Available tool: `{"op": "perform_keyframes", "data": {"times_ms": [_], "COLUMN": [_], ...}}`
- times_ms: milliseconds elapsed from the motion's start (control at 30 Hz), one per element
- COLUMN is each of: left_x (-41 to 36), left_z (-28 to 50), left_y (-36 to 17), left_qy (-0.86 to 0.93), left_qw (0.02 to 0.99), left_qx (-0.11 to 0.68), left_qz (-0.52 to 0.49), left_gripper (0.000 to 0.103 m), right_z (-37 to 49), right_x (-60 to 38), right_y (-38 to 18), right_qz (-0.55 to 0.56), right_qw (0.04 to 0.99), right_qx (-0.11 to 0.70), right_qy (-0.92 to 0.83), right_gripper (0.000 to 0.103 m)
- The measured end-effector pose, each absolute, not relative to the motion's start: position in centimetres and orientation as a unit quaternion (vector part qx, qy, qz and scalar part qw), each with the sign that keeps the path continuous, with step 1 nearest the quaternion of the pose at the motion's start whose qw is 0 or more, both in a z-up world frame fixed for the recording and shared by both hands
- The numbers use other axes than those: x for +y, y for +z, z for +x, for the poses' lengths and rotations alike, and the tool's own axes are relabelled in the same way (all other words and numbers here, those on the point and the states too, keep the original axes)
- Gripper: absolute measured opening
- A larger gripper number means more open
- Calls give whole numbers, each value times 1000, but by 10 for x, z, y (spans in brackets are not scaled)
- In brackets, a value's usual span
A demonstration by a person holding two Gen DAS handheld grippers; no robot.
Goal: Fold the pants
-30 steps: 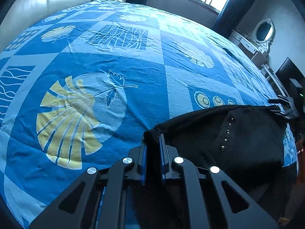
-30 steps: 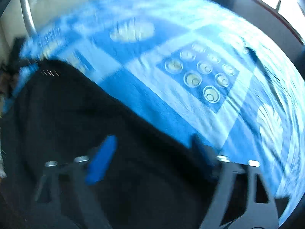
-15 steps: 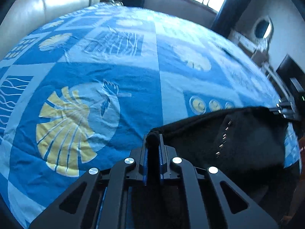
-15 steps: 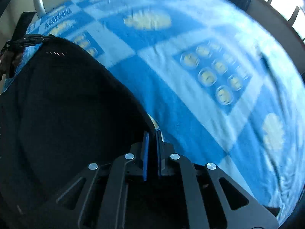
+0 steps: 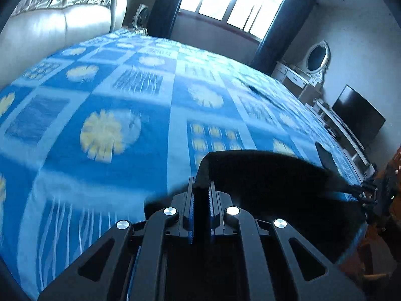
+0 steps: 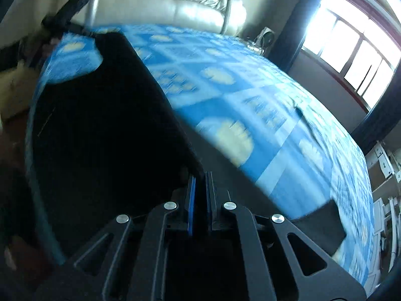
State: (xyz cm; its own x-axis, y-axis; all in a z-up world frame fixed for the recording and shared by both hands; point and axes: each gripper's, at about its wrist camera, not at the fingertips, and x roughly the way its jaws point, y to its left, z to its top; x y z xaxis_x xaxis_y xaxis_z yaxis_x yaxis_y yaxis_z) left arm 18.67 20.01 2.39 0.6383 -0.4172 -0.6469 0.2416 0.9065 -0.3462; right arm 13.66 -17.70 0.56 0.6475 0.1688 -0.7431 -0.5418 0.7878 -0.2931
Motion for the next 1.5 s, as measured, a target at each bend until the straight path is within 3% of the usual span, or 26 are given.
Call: {"op": "perform_keyframes", "data": {"times_ms": [133,233,267,300,400,567,633,867,967,1100,1167,1267,1300,1333,1500], "left_x": [201,215,219,223,219,195,191,190,189,187,189,198,200,202,208], "left_z": [139,109,103,92,74,86,92,111,117,121,121,119,118,118,115], "left_y": [-14,-32,-34,-34,-26,-29,-34,-48,-50,-51,-51,-55,-57,-59,-59], "left_qy": [-162,-125,-119,-110,-102,-96,-76,-6,5,35,31,20,17,14,1], "left_qw": [869,852,848,844,842,831,829,833,833,839,839,831,829,827,817], "left_qx": [453,479,480,472,450,445,454,444,443,456,453,442,440,438,431], "left_qz": [-114,-171,-192,-227,-280,-319,-319,-330,-333,-296,-299,-337,-346,-352,-383], "left_gripper": [24,30,34,41,56,57,57,57,55,30,25,22,22,22,17], "right_z": [109,105,104,102,103,98,95,97,100,103,102,105,105,104,87], "right_x": [-185,-209,-223,-232,-262,-278,-279,-267,-272,-271,-282,-281,-282,-285,-286], "right_y": [-31,-26,-22,-20,-29,-60,-64,-62,-66,-68,-69,-74,-78,-85,-82], "right_qz": [-202,-55,22,73,244,394,420,444,452,458,464,459,462,470,492], "right_qw": [861,870,872,872,842,790,786,782,782,784,785,785,782,776,775], "right_qx": [425,453,455,452,453,449,436,421,415,408,403,411,414,415,389], "right_qy": [194,185,181,174,161,135,127,115,109,93,81,67,65,62,72], "right_gripper": [14,34,47,51,53,54,54,69,69,69,68,34,15,8,7]}}
